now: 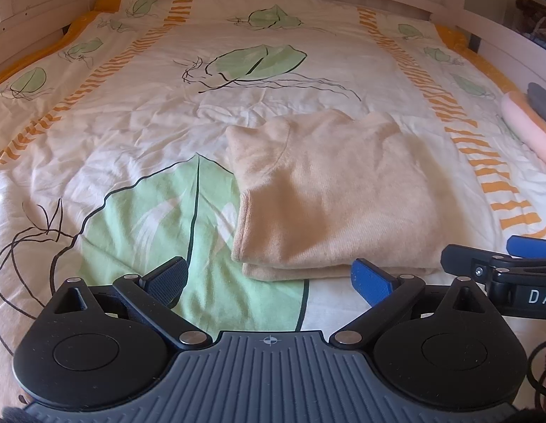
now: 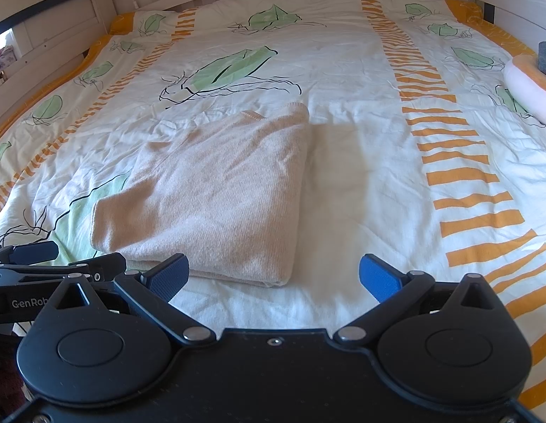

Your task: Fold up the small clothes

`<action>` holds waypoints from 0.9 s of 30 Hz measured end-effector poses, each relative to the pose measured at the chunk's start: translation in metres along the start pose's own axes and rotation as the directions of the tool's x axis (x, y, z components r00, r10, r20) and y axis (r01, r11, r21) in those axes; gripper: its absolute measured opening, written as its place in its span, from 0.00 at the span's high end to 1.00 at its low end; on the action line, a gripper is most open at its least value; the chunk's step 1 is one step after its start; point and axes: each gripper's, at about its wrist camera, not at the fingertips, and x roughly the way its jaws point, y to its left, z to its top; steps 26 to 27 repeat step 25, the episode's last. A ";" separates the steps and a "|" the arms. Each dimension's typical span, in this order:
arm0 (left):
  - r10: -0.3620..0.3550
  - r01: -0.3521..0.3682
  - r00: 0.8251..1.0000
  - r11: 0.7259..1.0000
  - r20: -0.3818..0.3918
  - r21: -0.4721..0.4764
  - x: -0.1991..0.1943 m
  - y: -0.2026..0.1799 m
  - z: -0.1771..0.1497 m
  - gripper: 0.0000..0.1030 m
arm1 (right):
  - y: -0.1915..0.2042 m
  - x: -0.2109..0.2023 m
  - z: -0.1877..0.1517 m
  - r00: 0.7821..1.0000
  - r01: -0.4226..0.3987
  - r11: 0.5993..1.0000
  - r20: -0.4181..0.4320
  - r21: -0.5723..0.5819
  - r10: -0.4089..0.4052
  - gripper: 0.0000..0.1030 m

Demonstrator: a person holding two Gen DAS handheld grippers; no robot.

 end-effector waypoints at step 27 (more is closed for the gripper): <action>-0.003 0.003 1.000 1.000 -0.003 0.006 0.000 -0.001 -0.001 0.02 | 0.001 0.000 -0.001 1.000 -0.003 1.000 -0.003 0.001 0.003 0.01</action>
